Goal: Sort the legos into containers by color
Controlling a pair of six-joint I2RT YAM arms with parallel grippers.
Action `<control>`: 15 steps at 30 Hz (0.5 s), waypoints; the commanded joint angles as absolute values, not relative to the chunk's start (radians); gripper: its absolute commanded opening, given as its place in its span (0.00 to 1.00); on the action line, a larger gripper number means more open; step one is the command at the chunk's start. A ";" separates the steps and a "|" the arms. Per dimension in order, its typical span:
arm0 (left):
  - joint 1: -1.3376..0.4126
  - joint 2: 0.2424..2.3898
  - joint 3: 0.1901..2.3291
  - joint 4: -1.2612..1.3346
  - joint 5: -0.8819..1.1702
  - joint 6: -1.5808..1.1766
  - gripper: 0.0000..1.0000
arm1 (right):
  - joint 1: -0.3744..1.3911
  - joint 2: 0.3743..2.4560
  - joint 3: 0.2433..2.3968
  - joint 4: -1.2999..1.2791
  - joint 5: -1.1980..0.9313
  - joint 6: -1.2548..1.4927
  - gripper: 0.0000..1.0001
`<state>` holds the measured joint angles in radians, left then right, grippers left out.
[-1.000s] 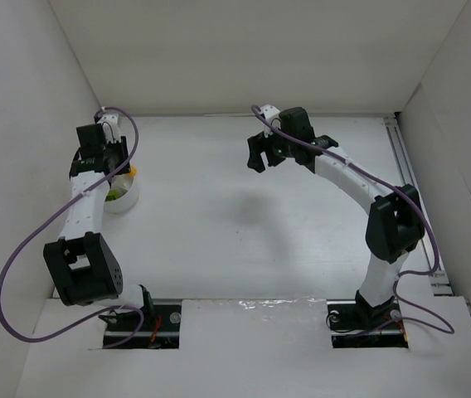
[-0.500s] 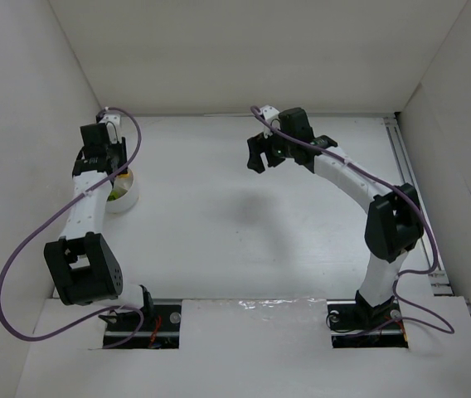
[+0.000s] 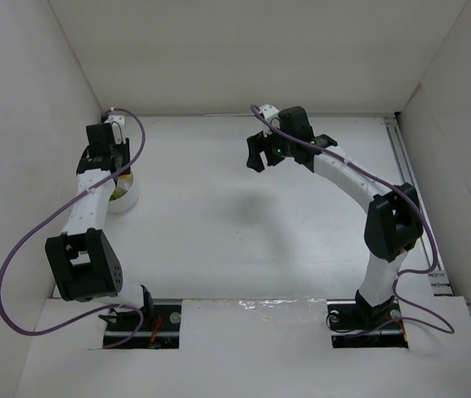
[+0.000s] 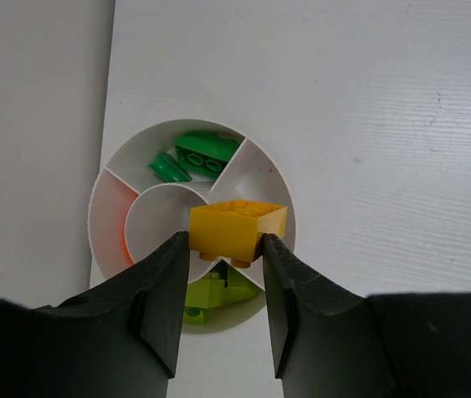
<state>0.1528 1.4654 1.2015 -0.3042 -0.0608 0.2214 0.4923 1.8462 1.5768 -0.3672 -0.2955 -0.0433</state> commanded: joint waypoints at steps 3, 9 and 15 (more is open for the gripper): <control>0.138 1.471 1.233 -0.265 -0.104 0.230 0.16 | 0.492 1.861 1.631 -0.350 -0.310 -0.031 0.83; 0.118 1.489 1.233 -0.265 -0.135 0.230 0.16 | 0.492 1.861 1.631 -0.359 -0.310 -0.031 0.83; 0.100 1.499 1.223 -0.247 -0.184 0.230 0.16 | 0.483 1.870 1.631 -0.359 -0.319 -0.031 0.83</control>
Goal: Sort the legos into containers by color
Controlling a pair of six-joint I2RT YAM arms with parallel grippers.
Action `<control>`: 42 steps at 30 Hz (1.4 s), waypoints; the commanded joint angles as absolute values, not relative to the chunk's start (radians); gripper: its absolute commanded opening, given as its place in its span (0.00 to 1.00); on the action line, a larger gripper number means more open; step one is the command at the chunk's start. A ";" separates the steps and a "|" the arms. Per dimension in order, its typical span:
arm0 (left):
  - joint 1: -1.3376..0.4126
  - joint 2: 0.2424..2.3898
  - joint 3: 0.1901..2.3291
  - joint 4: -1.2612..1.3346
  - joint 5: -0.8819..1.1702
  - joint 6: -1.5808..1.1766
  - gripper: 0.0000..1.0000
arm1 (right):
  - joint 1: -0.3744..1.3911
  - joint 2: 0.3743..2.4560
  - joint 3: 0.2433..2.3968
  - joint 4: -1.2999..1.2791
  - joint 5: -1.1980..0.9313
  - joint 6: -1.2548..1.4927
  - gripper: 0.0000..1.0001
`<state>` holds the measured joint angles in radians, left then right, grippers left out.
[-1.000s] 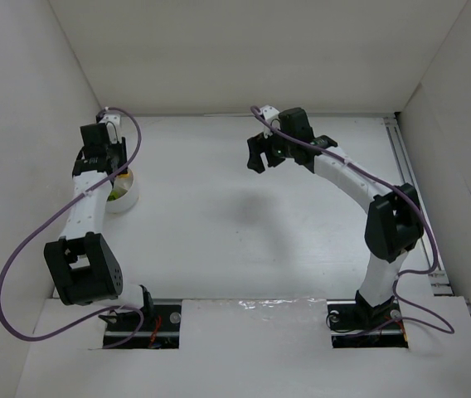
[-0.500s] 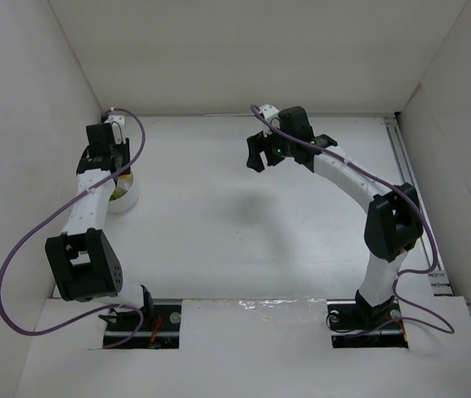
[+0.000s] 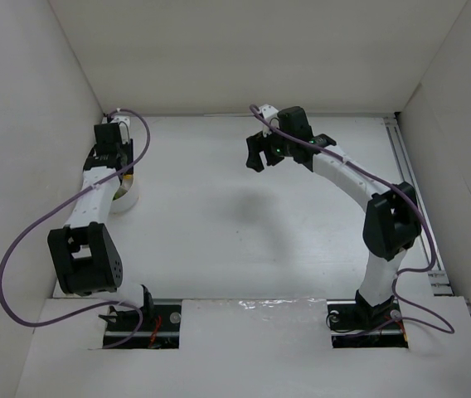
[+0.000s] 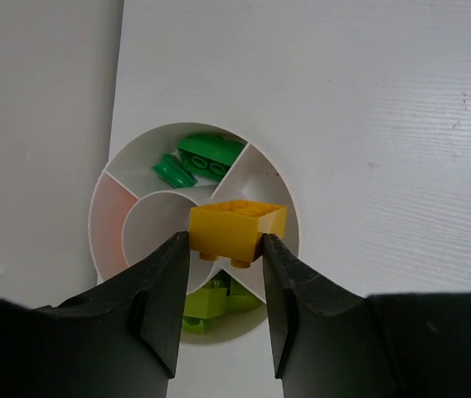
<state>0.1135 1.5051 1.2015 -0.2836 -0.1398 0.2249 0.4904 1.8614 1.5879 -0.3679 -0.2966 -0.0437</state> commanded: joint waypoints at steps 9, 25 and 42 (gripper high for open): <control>0.091 1.508 1.223 -0.247 -0.202 0.239 0.26 | 0.474 1.879 1.640 -0.359 -0.319 -0.031 0.83; 0.091 1.487 1.223 -0.224 -0.137 0.199 0.59 | 0.454 1.868 1.620 -0.348 -0.319 -0.008 0.83; 0.086 1.287 1.266 -0.178 0.371 0.054 0.84 | 0.002 1.911 1.646 -0.436 -0.135 0.077 0.79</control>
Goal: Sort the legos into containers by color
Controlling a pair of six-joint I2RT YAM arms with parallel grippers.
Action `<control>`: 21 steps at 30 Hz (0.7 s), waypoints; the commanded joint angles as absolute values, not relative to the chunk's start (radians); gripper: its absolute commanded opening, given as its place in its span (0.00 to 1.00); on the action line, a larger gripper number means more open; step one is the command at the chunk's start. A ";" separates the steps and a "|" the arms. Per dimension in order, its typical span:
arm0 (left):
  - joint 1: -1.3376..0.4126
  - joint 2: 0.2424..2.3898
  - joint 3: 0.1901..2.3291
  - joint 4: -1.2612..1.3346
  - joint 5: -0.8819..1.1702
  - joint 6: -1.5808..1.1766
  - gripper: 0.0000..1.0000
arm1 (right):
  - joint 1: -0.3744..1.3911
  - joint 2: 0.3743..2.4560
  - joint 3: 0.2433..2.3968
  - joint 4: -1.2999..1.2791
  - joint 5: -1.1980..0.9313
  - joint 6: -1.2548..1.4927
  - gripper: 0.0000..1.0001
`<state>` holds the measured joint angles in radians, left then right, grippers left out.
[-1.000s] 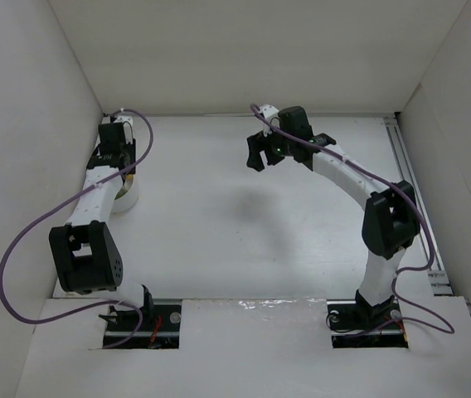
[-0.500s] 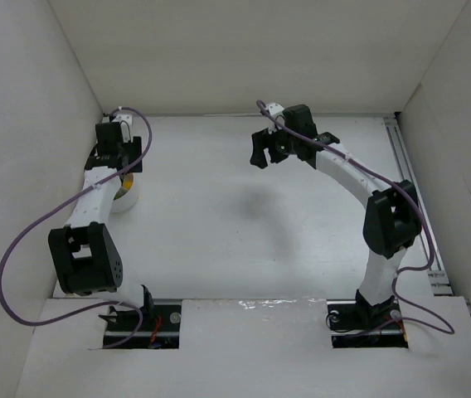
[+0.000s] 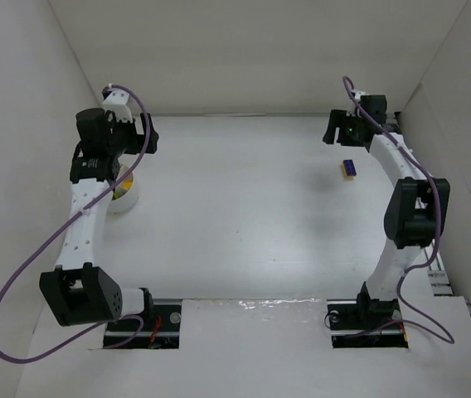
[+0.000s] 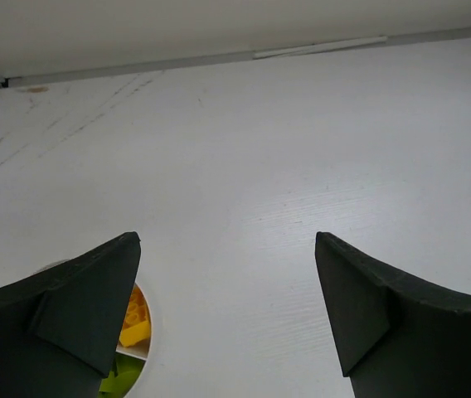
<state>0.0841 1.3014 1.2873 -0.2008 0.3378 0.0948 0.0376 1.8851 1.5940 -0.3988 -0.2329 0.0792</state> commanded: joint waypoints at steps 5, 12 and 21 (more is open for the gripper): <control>0.086 1.298 1.266 -0.228 0.351 0.064 0.85 | -0.038 1.995 1.709 -0.498 -0.038 0.028 0.69; 0.077 1.307 1.285 -0.241 0.333 0.117 0.86 | -0.058 2.057 1.772 -0.657 0.020 0.006 0.68; 0.077 1.325 1.276 -0.232 0.345 0.107 0.86 | -0.077 2.086 1.781 -0.715 0.083 0.015 0.71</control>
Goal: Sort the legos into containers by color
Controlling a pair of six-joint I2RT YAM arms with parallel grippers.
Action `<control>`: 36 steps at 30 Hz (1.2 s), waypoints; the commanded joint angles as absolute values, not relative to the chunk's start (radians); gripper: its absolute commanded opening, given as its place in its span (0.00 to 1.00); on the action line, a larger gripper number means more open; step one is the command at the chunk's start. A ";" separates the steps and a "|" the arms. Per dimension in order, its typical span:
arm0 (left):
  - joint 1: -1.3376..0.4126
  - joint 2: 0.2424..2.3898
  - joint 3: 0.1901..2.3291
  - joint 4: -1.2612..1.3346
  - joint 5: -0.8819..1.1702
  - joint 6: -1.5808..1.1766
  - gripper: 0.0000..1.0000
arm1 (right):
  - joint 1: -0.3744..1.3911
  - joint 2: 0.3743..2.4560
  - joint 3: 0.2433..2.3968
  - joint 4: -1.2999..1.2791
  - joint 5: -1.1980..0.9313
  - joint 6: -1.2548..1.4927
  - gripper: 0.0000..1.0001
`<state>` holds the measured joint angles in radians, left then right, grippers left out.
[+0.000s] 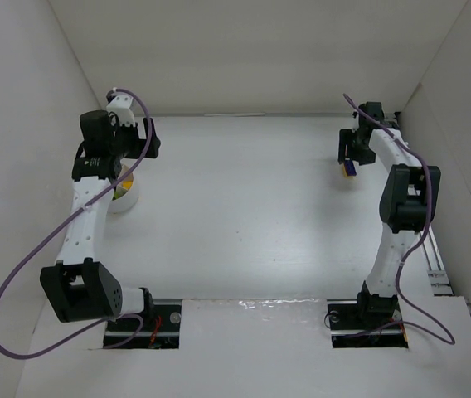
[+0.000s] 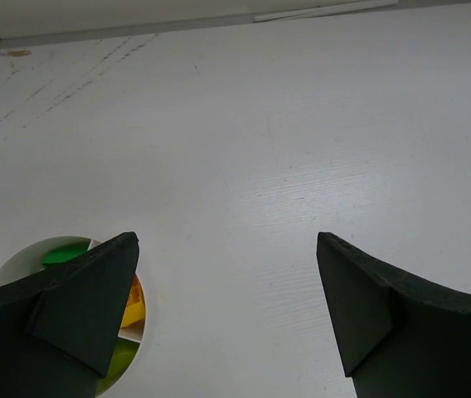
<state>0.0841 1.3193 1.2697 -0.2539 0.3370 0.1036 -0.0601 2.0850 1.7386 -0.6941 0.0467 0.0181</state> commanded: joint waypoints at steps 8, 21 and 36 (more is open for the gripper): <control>0.077 1.334 1.276 -0.232 0.354 0.107 0.86 | -0.086 2.137 1.804 -0.742 0.083 0.015 0.71; 0.077 1.344 1.267 -0.222 0.364 0.097 0.86 | -0.104 2.212 1.894 -0.807 0.034 -0.003 0.60; 0.077 1.362 1.267 -0.222 0.364 0.097 0.86 | -0.104 2.243 1.924 -0.827 0.014 -0.021 0.34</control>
